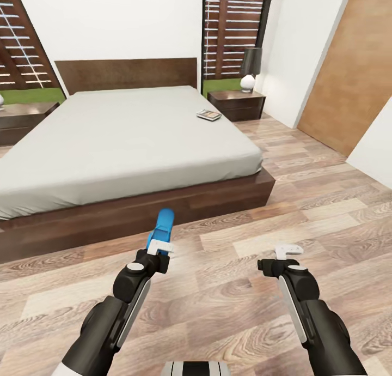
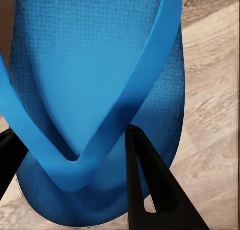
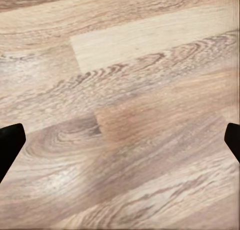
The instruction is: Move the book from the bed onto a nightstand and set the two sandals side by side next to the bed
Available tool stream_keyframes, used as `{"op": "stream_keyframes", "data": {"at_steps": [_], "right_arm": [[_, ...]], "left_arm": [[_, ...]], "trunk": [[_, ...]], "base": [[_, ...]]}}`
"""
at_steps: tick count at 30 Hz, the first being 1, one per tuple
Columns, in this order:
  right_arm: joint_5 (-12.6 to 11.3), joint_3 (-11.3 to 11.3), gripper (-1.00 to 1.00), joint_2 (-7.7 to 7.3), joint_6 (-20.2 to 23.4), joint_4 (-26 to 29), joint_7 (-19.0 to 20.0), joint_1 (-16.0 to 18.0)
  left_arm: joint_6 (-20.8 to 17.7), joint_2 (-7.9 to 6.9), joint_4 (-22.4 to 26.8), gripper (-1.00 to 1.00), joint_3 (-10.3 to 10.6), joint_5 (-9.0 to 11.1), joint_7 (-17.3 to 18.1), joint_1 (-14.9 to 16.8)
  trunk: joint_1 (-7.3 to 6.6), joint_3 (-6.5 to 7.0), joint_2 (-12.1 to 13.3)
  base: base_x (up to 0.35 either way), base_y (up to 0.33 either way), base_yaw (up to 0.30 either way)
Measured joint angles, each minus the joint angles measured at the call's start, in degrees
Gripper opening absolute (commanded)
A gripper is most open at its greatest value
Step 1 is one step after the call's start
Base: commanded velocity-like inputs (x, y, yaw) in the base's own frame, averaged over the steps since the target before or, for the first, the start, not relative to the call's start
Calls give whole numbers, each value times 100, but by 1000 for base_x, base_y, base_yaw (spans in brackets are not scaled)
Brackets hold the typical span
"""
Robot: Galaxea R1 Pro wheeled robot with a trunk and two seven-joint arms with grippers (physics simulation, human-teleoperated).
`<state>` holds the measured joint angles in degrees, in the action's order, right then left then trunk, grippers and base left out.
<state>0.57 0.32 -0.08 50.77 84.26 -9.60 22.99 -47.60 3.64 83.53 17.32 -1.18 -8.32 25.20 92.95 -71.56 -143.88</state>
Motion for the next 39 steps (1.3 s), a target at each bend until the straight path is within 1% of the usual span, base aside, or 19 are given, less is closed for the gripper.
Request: {"op": "stream_keyframes", "data": {"at_steps": [15, 19, 26, 31, 39], "right_arm": [[-2, 0, 100, 0, 7, -11, -1, 0], [-1, 0, 100, 0, 182, -3, -7, 0], [0, 0, 100, 0, 194, -2, -7, 0], [0, 6, 100, 0, 195, -2, -6, 0], [0, 1, 100, 0, 196, -1, -6, 1]], "left_arm": [[1, -3, 0, -100, 0, -2, -3, 0], [1, -3, 0, -100, 0, 3, 0, 0], [1, -3, 0, -100, 0, 6, 0, 0], [8, 3, -77, -100, 7, 7, -9, -1], [12, 5, -147, -100, 17, -15, -19, -1]], "trunk": [[0, 89, 0], [0, 102, 0], [0, 103, 0], [-3, 103, 0], [-2, 105, 0]], "base": [[0, 0, -250], [0, 0, -278], [12, 0, -285], [247, -61, -286], [261, -222, -286]]}}
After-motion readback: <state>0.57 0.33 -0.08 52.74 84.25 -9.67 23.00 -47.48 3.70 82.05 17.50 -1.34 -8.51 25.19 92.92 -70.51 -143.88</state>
